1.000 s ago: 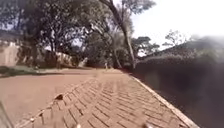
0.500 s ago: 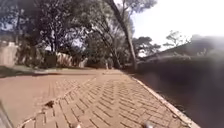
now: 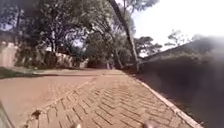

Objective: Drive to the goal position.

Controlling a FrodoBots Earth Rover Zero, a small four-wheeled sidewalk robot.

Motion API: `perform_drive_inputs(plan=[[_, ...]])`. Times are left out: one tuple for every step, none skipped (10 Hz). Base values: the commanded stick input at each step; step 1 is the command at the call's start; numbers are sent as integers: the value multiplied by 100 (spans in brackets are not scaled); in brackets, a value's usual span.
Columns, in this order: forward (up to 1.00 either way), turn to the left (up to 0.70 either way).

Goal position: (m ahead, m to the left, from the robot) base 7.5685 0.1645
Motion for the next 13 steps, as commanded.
perform_drive_inputs(plan=[[70, 0], [70, 0], [70, 0], [70, 0], [70, 0], [70, 0], [70, 0], [70, 0], [70, 0], [70, 0], [70, 0], [70, 0], [70, 0]])
